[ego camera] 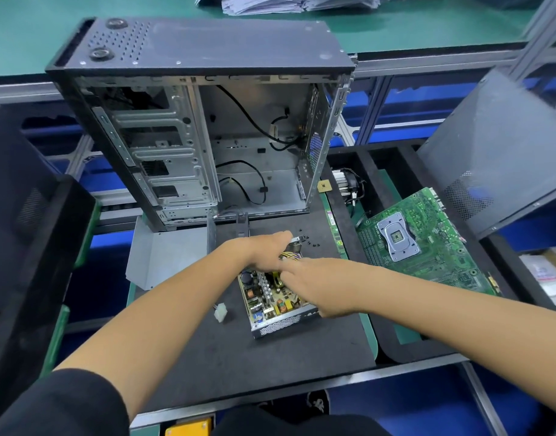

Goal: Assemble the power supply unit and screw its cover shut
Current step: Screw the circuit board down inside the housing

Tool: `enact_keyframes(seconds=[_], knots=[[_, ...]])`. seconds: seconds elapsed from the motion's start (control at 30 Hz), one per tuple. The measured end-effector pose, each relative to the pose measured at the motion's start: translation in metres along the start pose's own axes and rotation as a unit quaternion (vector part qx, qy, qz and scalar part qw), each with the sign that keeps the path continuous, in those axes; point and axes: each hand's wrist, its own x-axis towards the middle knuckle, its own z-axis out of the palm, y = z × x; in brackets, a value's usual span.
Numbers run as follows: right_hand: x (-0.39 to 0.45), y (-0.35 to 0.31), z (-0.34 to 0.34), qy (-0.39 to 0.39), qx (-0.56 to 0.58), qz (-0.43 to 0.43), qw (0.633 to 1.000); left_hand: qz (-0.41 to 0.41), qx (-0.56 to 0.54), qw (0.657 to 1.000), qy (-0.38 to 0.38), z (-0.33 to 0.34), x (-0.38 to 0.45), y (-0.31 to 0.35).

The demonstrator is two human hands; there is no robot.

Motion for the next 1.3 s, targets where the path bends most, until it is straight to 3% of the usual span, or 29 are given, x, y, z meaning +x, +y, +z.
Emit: enact_keyframes(seconds=[0.27, 0.4, 0.53, 1.3], knots=[[0.003, -0.007, 0.000, 0.041, -0.083, 0.022, 0.995, -0.005, 0.015, 1.000, -0.005, 0.001, 0.001, -0.002], [0.001, -0.007, 0.006, 0.051, -0.043, 0.045, 0.997, -0.007, -0.011, 1.000, -0.001, 0.002, 0.001, -0.002], [0.005, -0.001, -0.002, 0.011, -0.024, 0.016, 1.000, -0.008, -0.019, 1.000, -0.001, 0.001, -0.001, -0.001], [0.009, -0.011, 0.004, 0.061, 0.025, 0.055, 0.996, 0.010, 0.026, 1.000, 0.009, 0.003, 0.002, -0.003]])
